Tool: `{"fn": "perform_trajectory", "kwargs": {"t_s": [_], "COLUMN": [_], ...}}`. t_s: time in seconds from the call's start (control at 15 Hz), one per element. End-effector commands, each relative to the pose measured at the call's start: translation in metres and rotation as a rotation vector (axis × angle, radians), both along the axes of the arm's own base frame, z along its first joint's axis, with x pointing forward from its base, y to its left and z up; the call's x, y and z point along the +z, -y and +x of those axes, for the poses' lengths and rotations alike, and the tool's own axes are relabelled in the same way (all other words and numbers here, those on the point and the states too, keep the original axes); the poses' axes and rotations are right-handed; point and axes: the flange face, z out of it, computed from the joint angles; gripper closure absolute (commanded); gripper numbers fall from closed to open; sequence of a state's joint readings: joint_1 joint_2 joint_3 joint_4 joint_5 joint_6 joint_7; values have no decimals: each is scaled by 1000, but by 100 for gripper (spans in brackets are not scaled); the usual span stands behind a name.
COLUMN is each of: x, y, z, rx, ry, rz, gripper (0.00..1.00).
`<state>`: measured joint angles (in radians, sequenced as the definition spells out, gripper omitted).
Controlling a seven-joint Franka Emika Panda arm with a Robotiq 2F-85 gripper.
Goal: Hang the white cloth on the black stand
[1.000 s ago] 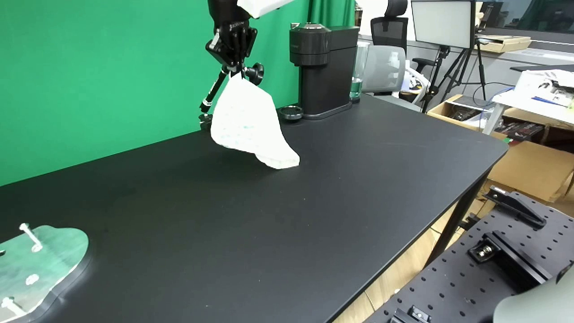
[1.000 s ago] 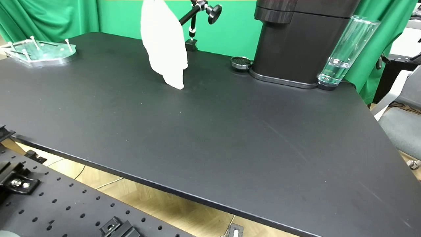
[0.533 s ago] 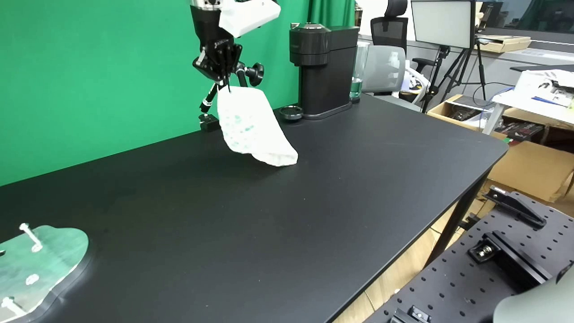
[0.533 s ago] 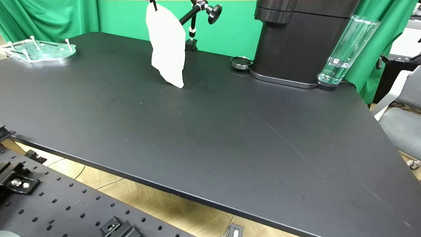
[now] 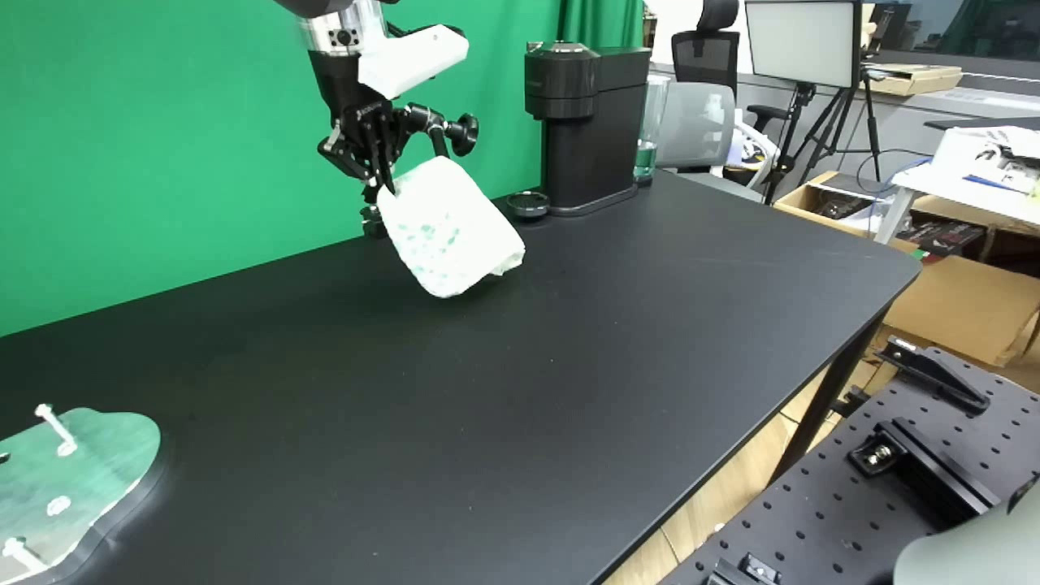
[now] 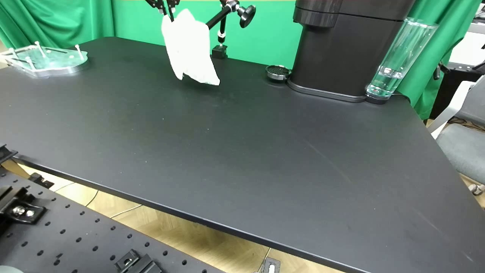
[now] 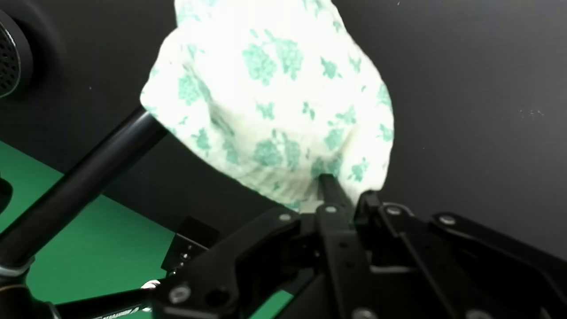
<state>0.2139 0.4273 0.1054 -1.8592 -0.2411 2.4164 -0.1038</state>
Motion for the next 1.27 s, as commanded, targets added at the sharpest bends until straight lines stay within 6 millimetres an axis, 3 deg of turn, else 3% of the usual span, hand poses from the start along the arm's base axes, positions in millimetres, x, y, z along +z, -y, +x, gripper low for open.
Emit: {"fn": "perform_trajectory", "kwargs": {"t_s": [0.0, 0.53, 0.87, 1.2], "x": [7, 28, 26, 7], "y": [-7, -36, -57, -56], "z": [11, 10, -7, -34], "rx": [-20, 30, 79, 167], "ry": [-6, -2, -87, -287], "rz": [-15, -62, -101, -152], "gripper": [54, 2, 0, 0]}}
